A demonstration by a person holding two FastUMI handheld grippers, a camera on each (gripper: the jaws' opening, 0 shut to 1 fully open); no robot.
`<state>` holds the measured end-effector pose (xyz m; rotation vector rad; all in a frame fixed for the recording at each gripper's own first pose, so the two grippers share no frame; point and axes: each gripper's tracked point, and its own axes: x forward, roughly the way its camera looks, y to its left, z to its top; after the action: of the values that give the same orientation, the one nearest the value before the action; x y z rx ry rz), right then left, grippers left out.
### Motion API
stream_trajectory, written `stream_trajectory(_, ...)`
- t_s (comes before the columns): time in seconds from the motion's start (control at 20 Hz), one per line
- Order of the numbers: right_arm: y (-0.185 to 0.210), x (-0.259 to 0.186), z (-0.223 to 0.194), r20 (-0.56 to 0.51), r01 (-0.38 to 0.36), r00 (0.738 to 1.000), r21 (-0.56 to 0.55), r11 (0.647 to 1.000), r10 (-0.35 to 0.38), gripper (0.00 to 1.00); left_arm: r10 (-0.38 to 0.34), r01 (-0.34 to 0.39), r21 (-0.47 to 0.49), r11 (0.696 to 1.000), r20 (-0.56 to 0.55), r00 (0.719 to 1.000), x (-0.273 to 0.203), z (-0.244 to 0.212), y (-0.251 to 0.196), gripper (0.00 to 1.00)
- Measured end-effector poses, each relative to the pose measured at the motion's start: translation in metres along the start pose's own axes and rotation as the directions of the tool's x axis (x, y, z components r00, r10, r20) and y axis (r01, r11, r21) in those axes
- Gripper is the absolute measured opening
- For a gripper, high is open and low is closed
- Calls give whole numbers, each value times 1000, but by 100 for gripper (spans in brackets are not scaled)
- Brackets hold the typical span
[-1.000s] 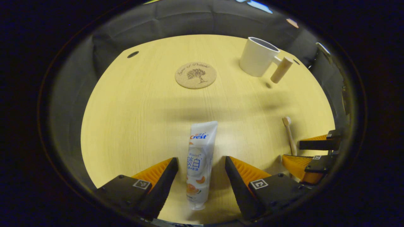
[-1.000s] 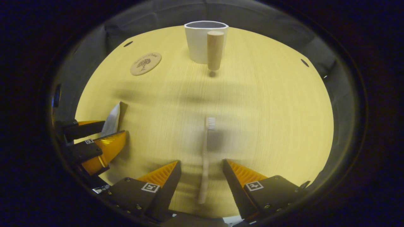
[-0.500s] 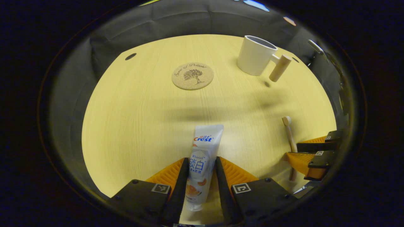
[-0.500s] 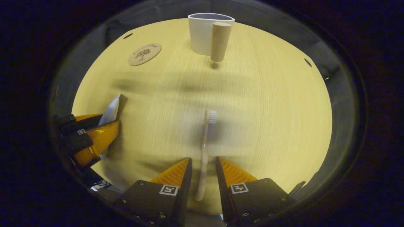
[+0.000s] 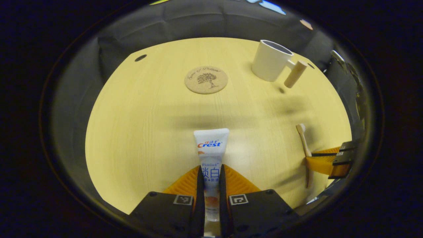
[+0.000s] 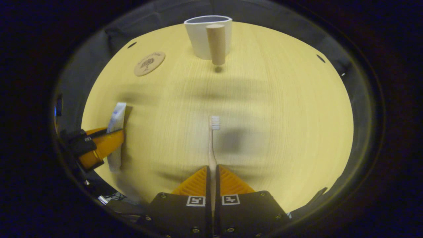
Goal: Put the toothbrush and toothpaste on the desktop into the cup, then pick up the cup and place it on the coaster on the desktop.
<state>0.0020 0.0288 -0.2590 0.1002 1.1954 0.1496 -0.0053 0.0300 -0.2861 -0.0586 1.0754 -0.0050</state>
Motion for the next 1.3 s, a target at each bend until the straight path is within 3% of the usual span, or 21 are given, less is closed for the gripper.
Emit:
stream_trajectory(0.1,0,1,2,23,-7,1000,-3,1000,7,4,-6,6,-8,1000,7,1000,0,0,2,24)
stream_trajectory(0.5,3,-17,6,113,-56,992,11,998,54,4,-6,10,-51,999,69,998,-17,4,0,25)
stream_trajectory(0.8,12,-45,25,253,-120,961,18,993,112,3,-30,42,-73,996,162,986,-37,18,-11,25)
stream_trajectory(1.0,21,-68,45,365,-154,918,-30,988,154,3,-34,52,-72,996,229,973,-51,33,-17,25)
stream_trajectory(1.3,31,-105,91,547,-187,807,-122,975,223,3,-18,63,-114,991,358,934,-78,68,-19,26)
